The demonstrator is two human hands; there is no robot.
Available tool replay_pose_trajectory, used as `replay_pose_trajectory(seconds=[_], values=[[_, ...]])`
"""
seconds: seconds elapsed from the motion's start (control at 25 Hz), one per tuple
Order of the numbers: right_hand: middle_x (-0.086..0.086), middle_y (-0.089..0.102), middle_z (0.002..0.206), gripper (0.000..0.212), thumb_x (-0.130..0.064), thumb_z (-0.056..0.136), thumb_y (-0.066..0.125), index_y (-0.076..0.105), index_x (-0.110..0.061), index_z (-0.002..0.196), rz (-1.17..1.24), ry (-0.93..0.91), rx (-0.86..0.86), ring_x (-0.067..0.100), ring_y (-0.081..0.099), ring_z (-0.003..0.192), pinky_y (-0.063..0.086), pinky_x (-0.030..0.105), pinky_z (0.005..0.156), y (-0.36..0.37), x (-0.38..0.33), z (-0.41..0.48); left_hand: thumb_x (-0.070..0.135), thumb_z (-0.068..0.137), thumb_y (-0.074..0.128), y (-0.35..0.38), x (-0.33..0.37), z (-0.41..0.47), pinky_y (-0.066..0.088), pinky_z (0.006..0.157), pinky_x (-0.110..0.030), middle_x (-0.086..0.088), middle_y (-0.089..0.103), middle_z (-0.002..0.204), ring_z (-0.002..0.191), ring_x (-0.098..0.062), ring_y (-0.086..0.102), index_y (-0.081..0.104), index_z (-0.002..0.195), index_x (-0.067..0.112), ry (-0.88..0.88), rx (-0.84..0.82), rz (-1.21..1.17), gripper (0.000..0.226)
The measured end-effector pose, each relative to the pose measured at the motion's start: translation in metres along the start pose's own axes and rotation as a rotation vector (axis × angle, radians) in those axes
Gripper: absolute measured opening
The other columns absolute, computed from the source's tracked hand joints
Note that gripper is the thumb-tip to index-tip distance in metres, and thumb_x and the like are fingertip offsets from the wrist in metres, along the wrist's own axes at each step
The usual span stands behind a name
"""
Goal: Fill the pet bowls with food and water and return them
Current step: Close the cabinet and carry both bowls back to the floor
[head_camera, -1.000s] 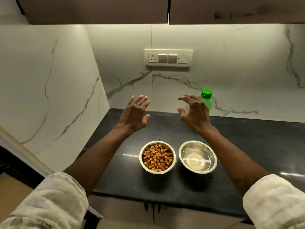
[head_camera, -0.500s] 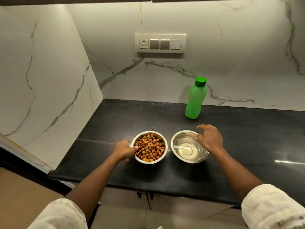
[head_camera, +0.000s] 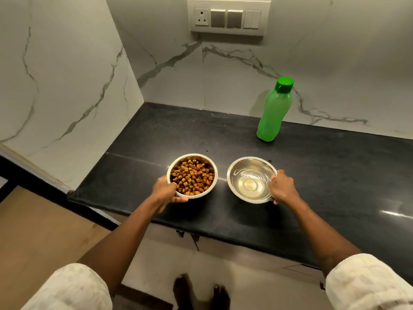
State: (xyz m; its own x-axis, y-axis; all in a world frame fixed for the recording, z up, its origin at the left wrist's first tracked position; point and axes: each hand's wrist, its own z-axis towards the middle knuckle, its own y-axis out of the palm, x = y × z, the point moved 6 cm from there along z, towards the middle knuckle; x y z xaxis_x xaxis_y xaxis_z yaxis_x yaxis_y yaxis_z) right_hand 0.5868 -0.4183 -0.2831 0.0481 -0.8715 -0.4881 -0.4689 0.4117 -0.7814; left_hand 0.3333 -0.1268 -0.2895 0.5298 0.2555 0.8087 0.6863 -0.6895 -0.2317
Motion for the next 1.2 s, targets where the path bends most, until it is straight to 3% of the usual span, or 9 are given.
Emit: replay_pose_trajectory(seconds=[0.16,0.36,0.56,0.76,0.88,0.96,1.04,1.2], values=[[0.023,0.060,0.113,0.025,-0.014,0.107,0.040,0.044,-0.003,0.130,0.023,-0.068,-0.011,0.030,0.069,0.052,0.052,0.031,0.036,0.007,-0.012,-0.007,-0.006,0.103,0.043,-0.034,-0.024,-0.024,0.066,0.056,-0.040,-0.014,0.060,0.114,0.097,-0.037,0.071,0.054,0.122,0.009,-0.012,0.072,-0.078,0.027],[0.028,0.065,0.106,0.026,-0.019,0.109,0.037,0.049,-0.002,0.124,-0.019,-0.227,-0.046,0.018,0.062,0.035,0.046,0.023,0.032,0.033,-0.062,-0.029,0.000,0.106,0.045,-0.102,-0.055,-0.055,0.066,0.056,-0.043,-0.013,0.059,0.115,0.091,-0.036,0.071,0.053,0.126,0.011,0.017,0.199,-0.171,0.025],[0.024,0.067,0.099,0.022,-0.020,0.110,0.037,0.051,-0.004,0.114,-0.091,-0.435,-0.122,0.027,0.067,0.046,0.051,0.026,0.041,0.086,-0.136,-0.081,0.001,0.105,0.047,-0.182,-0.107,-0.088,0.067,0.062,-0.047,-0.016,0.060,0.124,0.091,-0.037,0.074,0.054,0.137,0.010,0.008,0.336,-0.200,0.034],[0.015,0.070,0.077,0.019,-0.021,0.110,0.039,0.053,-0.008,0.108,-0.092,-0.598,-0.203,0.025,0.066,0.043,0.052,0.030,0.047,0.160,-0.210,-0.162,-0.001,0.103,0.049,-0.277,-0.178,-0.135,0.066,0.061,-0.047,-0.018,0.059,0.128,0.089,-0.041,0.074,0.054,0.133,0.011,-0.028,0.455,-0.295,0.033],[0.009,0.069,0.066,0.015,-0.020,0.109,0.041,0.052,-0.010,0.107,-0.115,-0.635,-0.287,0.019,0.065,0.038,0.050,0.026,0.042,0.214,-0.248,-0.215,0.000,0.103,0.051,-0.336,-0.229,-0.165,0.066,0.062,-0.050,-0.018,0.058,0.133,0.089,-0.045,0.075,0.053,0.138,0.011,-0.073,0.526,-0.363,0.037],[0.012,0.071,0.060,0.014,-0.020,0.107,0.041,0.051,-0.010,0.107,-0.118,-0.665,-0.348,0.025,0.068,0.040,0.055,0.034,0.045,0.256,-0.275,-0.248,0.000,0.102,0.053,-0.378,-0.262,-0.188,0.066,0.064,-0.053,-0.020,0.057,0.134,0.083,-0.045,0.077,0.052,0.141,0.012,-0.102,0.583,-0.404,0.041],[0.016,0.072,0.059,0.015,-0.020,0.108,0.041,0.051,-0.009,0.108,-0.116,-0.714,-0.418,0.031,0.070,0.044,0.059,0.041,0.048,0.298,-0.301,-0.279,0.000,0.102,0.053,-0.413,-0.290,-0.209,0.066,0.063,-0.053,-0.020,0.058,0.132,0.077,-0.044,0.078,0.051,0.142,0.014,-0.120,0.636,-0.449,0.042],[0.022,0.071,0.067,0.015,-0.020,0.109,0.042,0.052,-0.008,0.109,-0.085,-0.780,-0.528,0.034,0.067,0.044,0.057,0.039,0.044,0.368,-0.347,-0.346,-0.001,0.103,0.051,-0.470,-0.337,-0.249,0.066,0.061,-0.050,-0.020,0.060,0.131,0.078,-0.041,0.078,0.051,0.138,0.016,-0.150,0.746,-0.549,0.039]])
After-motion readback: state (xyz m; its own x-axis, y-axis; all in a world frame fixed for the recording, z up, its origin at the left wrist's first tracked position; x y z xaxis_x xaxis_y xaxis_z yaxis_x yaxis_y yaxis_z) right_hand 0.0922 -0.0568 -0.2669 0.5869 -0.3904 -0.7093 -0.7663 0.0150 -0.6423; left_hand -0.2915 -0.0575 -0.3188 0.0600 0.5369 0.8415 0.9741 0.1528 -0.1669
